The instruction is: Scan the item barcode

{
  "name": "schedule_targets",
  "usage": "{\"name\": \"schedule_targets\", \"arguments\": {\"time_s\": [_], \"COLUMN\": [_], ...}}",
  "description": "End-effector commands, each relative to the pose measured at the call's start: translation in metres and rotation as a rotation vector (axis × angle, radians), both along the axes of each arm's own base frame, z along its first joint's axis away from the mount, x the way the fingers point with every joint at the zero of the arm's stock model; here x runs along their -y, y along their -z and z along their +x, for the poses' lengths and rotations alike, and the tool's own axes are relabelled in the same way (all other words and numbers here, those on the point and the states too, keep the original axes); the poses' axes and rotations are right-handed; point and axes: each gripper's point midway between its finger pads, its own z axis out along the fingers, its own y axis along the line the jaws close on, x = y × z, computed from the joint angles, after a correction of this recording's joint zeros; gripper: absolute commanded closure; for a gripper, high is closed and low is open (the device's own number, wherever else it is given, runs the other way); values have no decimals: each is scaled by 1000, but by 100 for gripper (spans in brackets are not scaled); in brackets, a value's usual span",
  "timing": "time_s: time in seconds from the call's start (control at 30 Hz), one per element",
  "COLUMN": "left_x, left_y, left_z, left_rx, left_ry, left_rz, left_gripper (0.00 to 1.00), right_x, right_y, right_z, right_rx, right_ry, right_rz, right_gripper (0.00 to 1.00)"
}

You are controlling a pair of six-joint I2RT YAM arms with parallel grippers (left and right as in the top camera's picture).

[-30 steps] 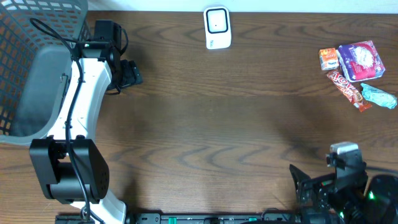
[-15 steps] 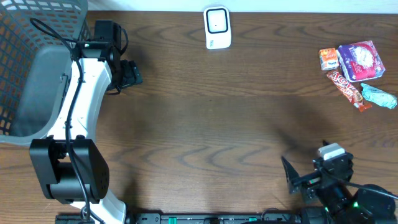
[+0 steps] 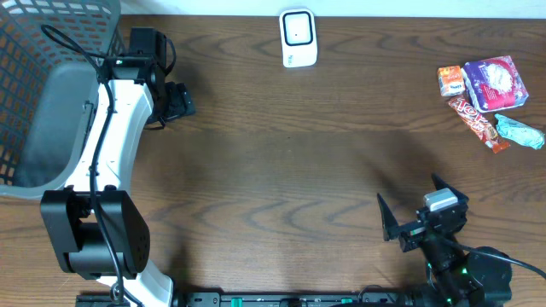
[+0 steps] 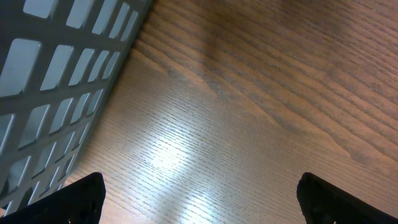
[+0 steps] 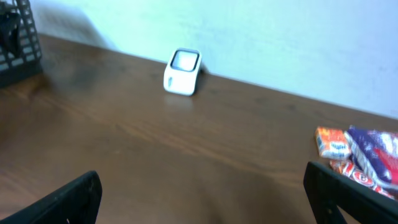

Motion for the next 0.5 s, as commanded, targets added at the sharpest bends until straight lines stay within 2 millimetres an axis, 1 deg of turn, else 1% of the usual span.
{"name": "schedule_targets", "arguments": {"time_s": [0.0,0.3,0.47], "left_x": [-3,-3,-3], "left_y": [3,3,3], "left_z": [-1,-1,-1], "left_rx": [-10,-10,-10], "left_ry": [-17,-17,-17], "left_rz": [3,3,3], "left_gripper": [2,2,2], "right_x": [-3,0,3], "right_y": [5,18,21], "right_z": [3,13,18], "right_rx": [36,111,139], "right_ry": [-15,6,24], "right_rz": [-11,-7,-1], "right_gripper": [1,1,1]}}
